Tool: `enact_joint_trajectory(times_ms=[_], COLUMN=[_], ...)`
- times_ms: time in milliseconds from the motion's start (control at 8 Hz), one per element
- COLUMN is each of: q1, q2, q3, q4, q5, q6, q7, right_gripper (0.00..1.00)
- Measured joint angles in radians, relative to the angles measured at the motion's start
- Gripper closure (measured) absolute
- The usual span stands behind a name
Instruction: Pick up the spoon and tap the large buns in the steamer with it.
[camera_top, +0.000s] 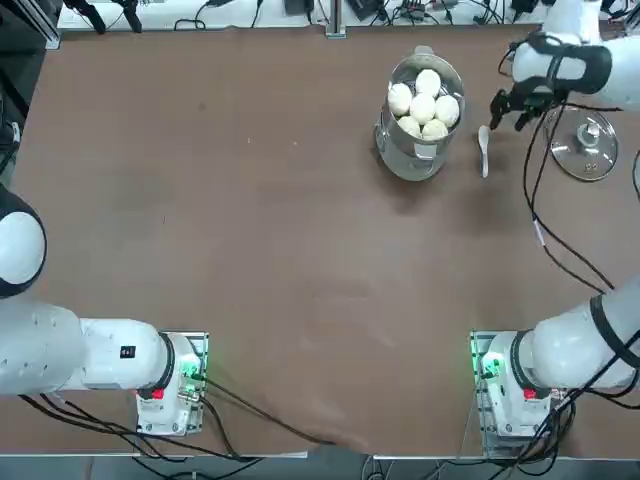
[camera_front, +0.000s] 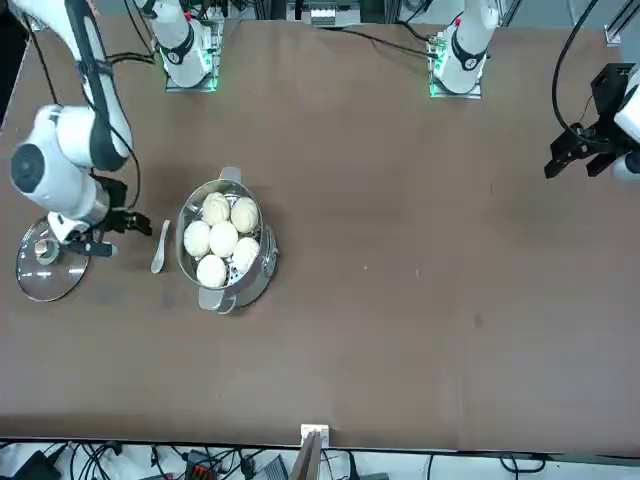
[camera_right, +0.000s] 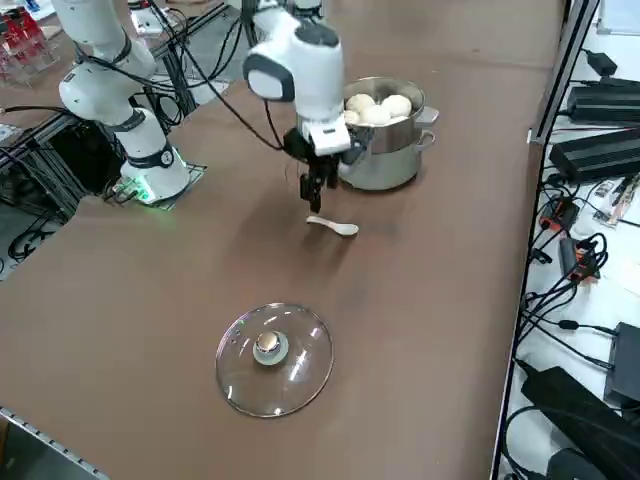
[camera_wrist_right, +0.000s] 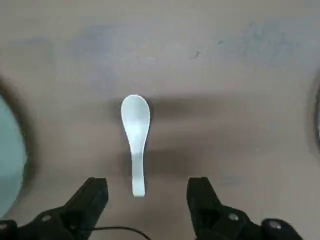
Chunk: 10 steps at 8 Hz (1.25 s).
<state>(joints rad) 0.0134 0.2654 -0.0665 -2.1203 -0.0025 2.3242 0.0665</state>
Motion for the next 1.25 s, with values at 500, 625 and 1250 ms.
enact_joint_trajectory(times_ms=[500,625,1250], q1=[0.006,0.01,0.029], q2=[0.07,0.081,0.137], q3=[0.006,0.007,0.009], q4=[-0.012,-0.015,-0.027], q5=[0.0,0.0,0.0], q6=[0.084,0.1,0.14], q7=[0.091,0.092,0.095], right_gripper=[0.04,0.04,0.11])
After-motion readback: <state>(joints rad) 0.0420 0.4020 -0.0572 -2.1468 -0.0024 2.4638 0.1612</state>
